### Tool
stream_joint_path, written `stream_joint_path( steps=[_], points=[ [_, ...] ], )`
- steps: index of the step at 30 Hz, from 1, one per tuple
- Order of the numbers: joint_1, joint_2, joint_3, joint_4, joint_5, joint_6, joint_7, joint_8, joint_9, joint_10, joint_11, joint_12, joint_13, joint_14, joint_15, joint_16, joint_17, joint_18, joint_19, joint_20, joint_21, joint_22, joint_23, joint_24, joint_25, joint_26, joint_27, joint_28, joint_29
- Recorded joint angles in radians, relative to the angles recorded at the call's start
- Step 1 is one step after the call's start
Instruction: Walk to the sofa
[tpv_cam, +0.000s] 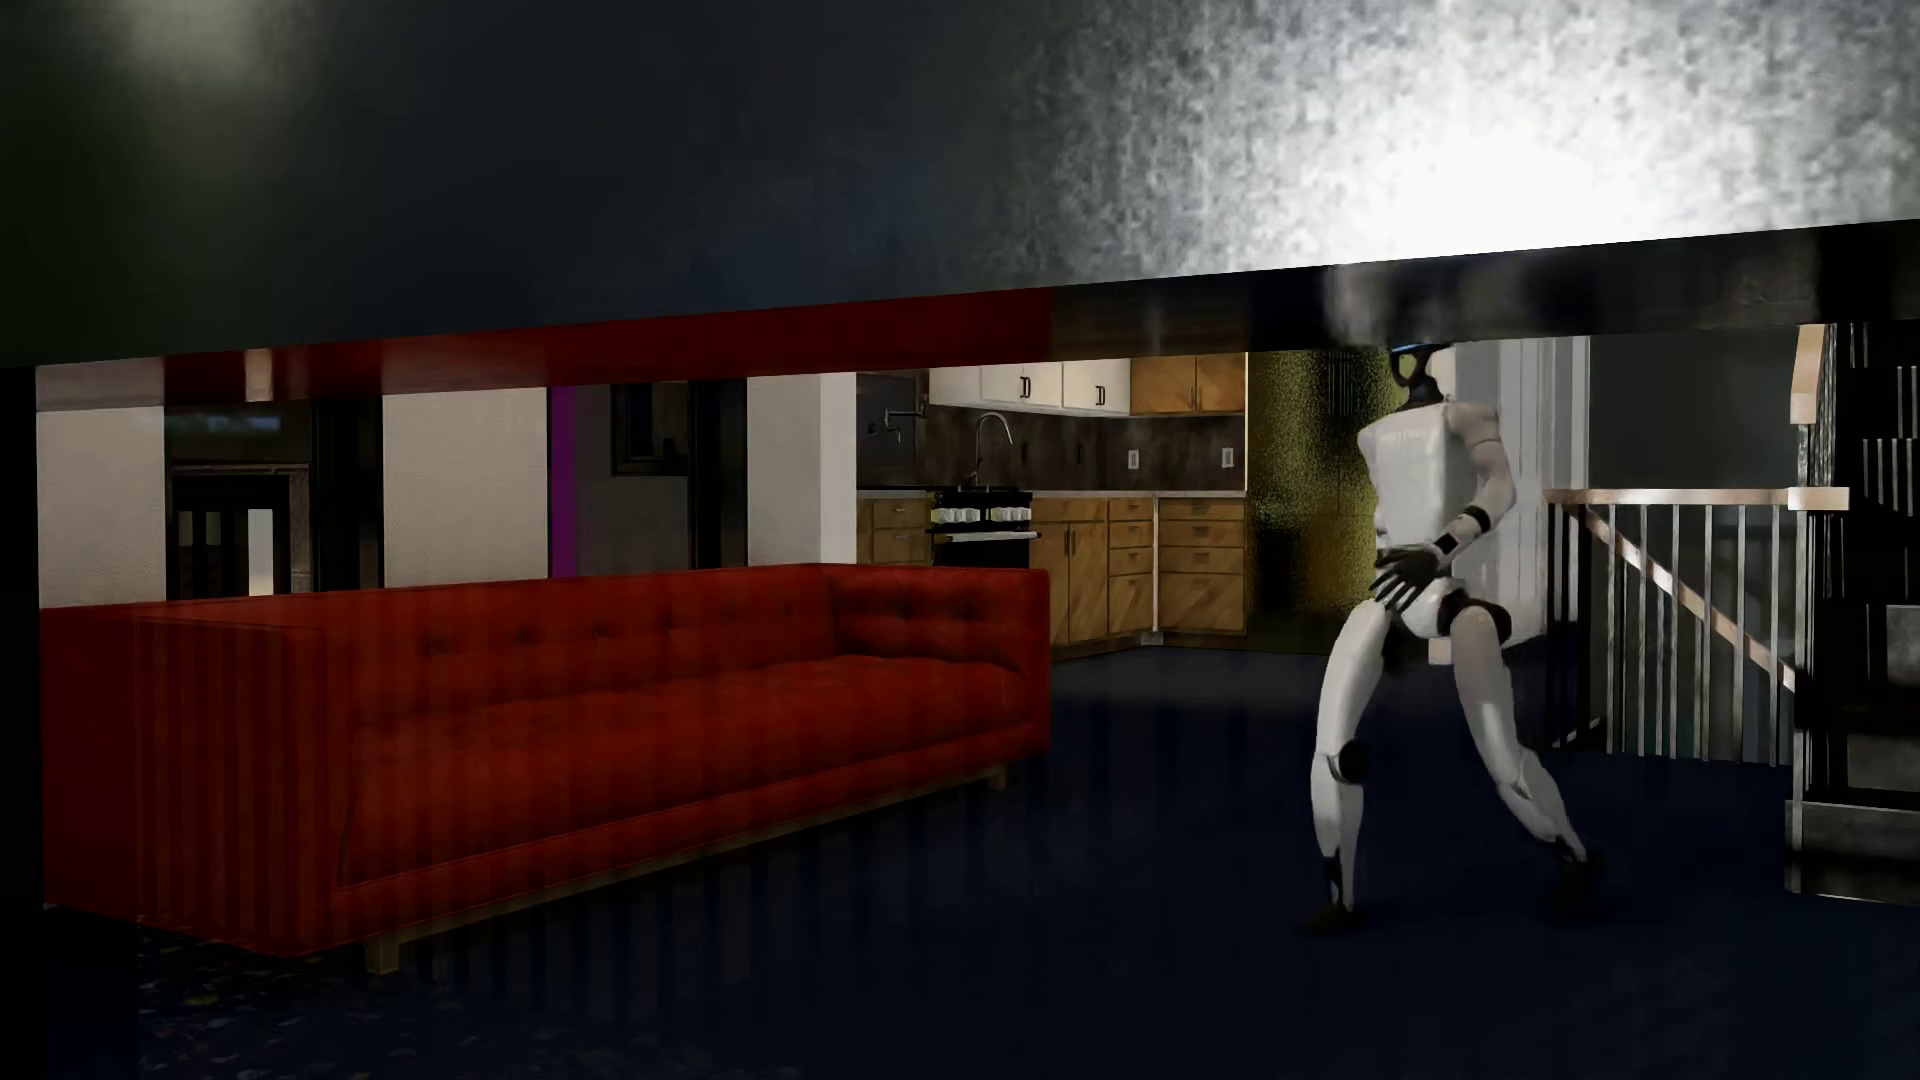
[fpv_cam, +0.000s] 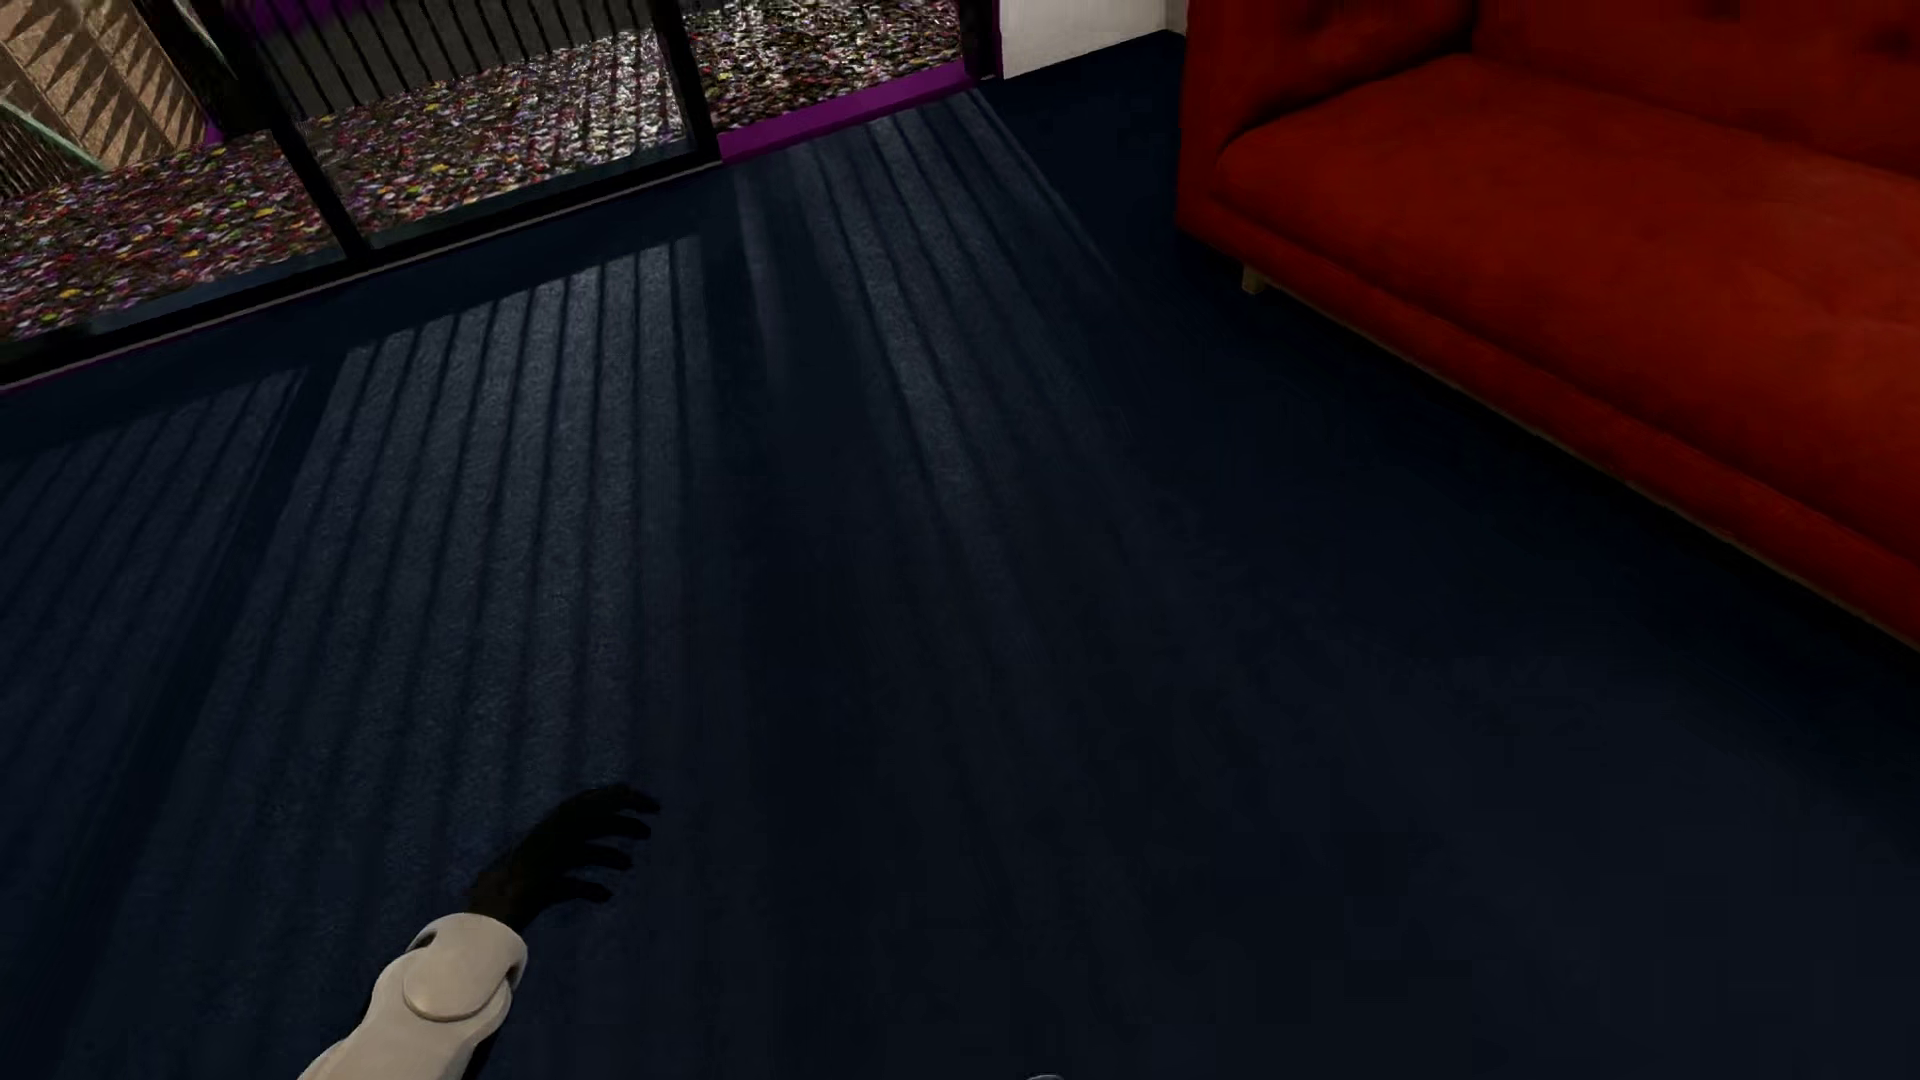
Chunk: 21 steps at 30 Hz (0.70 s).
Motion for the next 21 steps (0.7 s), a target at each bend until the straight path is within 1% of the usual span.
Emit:
stream_joint_path(
  steps=[1,2,3,4,5,6,7,8,9,10,11,13,15,16,18,19,20,21],
  points=[
    [0.000,-0.003,0.034,0.015,0.037,0.035,0.000,0.000,-0.016,0.058,0.036,0.056,-0.007,0.152,0.072,-0.025,-0.007,0.000,0.000,-0.010,0.035,0.021,0.027,0.000,0.000,0.000,0.000,0.000,0.000],
    [-0.019,0.027,0.068,0.029,0.082,0.064,0.000,0.000,-0.019,0.149,0.056,0.111,-0.019,0.336,0.073,-0.047,-0.020,0.000,0.000,-0.032,0.056,0.069,0.035,0.000,0.000,0.000,0.000,0.000,0.000],
    [-0.079,0.082,0.091,0.046,0.126,0.089,0.000,0.000,-0.018,0.272,0.047,0.154,-0.034,0.506,0.029,-0.061,-0.036,0.000,0.000,-0.082,0.051,0.132,0.020,0.000,0.000,0.000,0.000,0.000,0.000],
    [-0.175,0.146,0.106,0.065,0.165,0.110,0.000,0.000,-0.016,0.411,0.022,0.180,-0.049,0.602,-0.035,-0.065,-0.049,0.000,0.000,-0.167,0.024,0.203,-0.011,0.000,0.000,0.000,0.000,0.000,0.000],
    [-0.283,0.205,0.127,0.074,0.196,0.123,0.000,0.000,-0.013,0.554,-0.001,0.193,-0.065,0.596,-0.096,-0.065,-0.058,0.000,0.000,-0.267,-0.021,0.275,-0.051,0.000,0.000,0.000,0.000,0.000,0.000],
    [-0.387,0.255,0.166,0.069,0.222,0.127,0.000,0.000,-0.009,0.685,-0.021,0.207,-0.085,0.513,-0.142,-0.066,-0.066,0.000,0.000,-0.356,-0.071,0.340,-0.098,0.000,0.000,0.000,0.000,0.000,0.000],
    [-0.476,0.307,0.219,0.058,0.244,0.124,0.000,0.000,0.000,0.778,-0.043,0.227,-0.108,0.403,-0.178,-0.070,-0.074,0.000,0.000,-0.414,-0.115,0.400,-0.151,0.000,0.000,0.000,0.000,0.000,0.000],
    [-0.550,0.367,0.274,0.046,0.261,0.117,0.000,0.000,0.011,0.812,-0.067,0.256,-0.131,0.307,-0.214,-0.075,-0.081,0.000,0.000,-0.441,-0.153,0.454,-0.211,0.000,0.000,0.000,0.000,0.000,0.000],
    [-0.610,0.428,0.328,0.031,0.266,0.106,0.000,0.000,0.023,0.781,-0.090,0.290,-0.153,0.244,-0.249,-0.077,-0.085,0.000,0.000,-0.444,-0.188,0.498,-0.275,0.000,0.000,0.000,0.000,0.000,0.000],
    [-0.653,0.484,0.382,0.016,0.260,0.091,0.000,0.000,0.033,0.690,-0.108,0.328,-0.174,0.215,-0.278,-0.075,-0.086,0.000,0.000,-0.437,-0.215,0.525,-0.336,0.000,0.000,0.000,0.000,0.000,0.000],
    [-0.677,0.532,0.434,0.003,0.247,0.074,0.000,0.000,0.043,0.556,-0.121,0.367,-0.195,0.216,-0.300,-0.068,-0.085,0.000,0.000,-0.425,-0.229,0.531,-0.392,0.000,0.000,0.000,0.000,0.000,0.000],
    [-0.681,0.618,0.514,-0.018,0.214,0.049,0.000,0.000,0.055,0.241,-0.135,0.435,-0.234,0.279,-0.336,-0.053,-0.083,0.000,0.000,-0.404,-0.222,0.506,-0.478,0.000,0.000,0.000,0.000,0.000,0.000],
    [-0.683,0.690,0.540,-0.024,0.183,0.046,0.000,0.000,0.045,-0.036,-0.151,0.469,-0.250,0.363,-0.376,-0.046,-0.088,0.000,0.000,-0.401,-0.195,0.475,-0.549,0.000,0.000,0.000,0.000,0.000,0.000],
    [-0.687,0.728,0.538,-0.019,0.172,0.055,0.000,0.000,0.036,-0.127,-0.158,0.471,-0.244,0.395,-0.397,-0.045,-0.092,0.000,0.000,-0.397,-0.185,0.464,-0.578,0.000,0.000,0.000,0.000,0.000,0.000],
    [-0.701,0.807,0.527,-0.021,0.155,0.078,0.000,0.000,0.022,-0.264,-0.164,0.456,-0.206,0.004,-0.426,-0.044,-0.100,0.000,0.000,-0.364,-0.166,0.453,-0.598,0.000,0.000,0.000,0.000,0.000,0.000],
    [-0.720,0.837,0.525,-0.029,0.150,0.085,0.000,0.000,0.014,-0.272,-0.160,0.440,-0.184,-0.003,-0.431,-0.041,-0.099,0.000,0.000,-0.337,-0.149,0.451,-0.573,0.000,0.000,0.000,0.000,0.000,0.000],
    [-0.745,0.857,0.529,-0.038,0.139,0.082,0.000,0.000,0.004,-0.176,-0.149,0.422,-0.162,0.266,-0.423,-0.034,-0.092,0.000,0.000,-0.305,-0.126,0.453,-0.521,0.000,0.000,0.000,0.000,0.000,0.000],
    [-0.773,0.867,0.533,-0.049,0.119,0.062,0.000,0.000,-0.005,-0.134,-0.126,0.398,-0.146,0.496,-0.399,-0.026,-0.071,0.000,0.000,-0.272,-0.096,0.463,-0.431,0.000,0.000,0.000,0.000,0.000,0.000]
  ],
)
